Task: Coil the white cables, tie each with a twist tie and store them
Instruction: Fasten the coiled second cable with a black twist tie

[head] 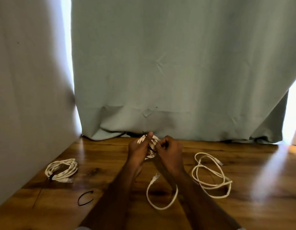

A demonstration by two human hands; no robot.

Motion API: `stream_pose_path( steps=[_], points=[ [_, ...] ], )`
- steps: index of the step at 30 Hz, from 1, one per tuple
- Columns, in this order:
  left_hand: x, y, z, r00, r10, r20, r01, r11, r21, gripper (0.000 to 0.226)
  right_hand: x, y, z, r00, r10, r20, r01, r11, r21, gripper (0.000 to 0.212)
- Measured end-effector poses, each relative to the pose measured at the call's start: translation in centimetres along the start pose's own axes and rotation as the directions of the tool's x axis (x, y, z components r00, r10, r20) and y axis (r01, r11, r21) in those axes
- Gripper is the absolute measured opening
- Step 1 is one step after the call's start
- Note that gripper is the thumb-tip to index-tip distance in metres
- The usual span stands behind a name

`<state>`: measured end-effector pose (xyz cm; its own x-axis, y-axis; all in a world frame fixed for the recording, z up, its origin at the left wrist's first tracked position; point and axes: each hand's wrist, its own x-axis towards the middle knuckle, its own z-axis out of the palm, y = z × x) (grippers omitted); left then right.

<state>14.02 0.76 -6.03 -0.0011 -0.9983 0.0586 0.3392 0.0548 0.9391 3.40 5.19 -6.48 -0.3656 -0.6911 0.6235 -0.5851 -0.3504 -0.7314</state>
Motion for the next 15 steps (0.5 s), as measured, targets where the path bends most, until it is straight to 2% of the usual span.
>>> stream_pose_path(
  steps=[4, 7, 9, 12, 15],
  points=[
    [0.2, -0.4, -1.0, 0.996, -0.001, 0.086, 0.002, 1.000, -0.008, 0.022, 0.3, 0.0, 0.5, 0.998, 0.051, -0.042, -0.048, 0.997, 0.061, 0.019],
    [0.0, -0.3, -1.4, 0.999, 0.012, 0.034, -0.012, 1.000, 0.001, 0.022, 0.9, 0.1, 0.3, 0.993, 0.105, -0.059, -0.098, 0.990, 0.105, 0.017],
    [0.1, -0.3, -1.3, 1.000, 0.023, -0.008, -0.024, 1.000, -0.017, 0.019, 1.2, 0.3, -0.1, 0.991, 0.132, 0.010, -0.132, 0.974, 0.186, 0.017],
    [0.4, -0.5, -1.2, 0.999, 0.012, -0.037, -0.013, 1.000, -0.026, 0.023, 1.2, 0.1, -0.5, 0.976, 0.198, 0.086, -0.215, 0.922, 0.322, 0.017],
    [0.5, -0.7, -1.3, 0.999, -0.010, -0.046, 0.007, 0.998, -0.068, 0.025, 1.2, -0.5, -0.9, 0.946, 0.301, 0.120, -0.319, 0.801, 0.506, 0.018]
  ],
)
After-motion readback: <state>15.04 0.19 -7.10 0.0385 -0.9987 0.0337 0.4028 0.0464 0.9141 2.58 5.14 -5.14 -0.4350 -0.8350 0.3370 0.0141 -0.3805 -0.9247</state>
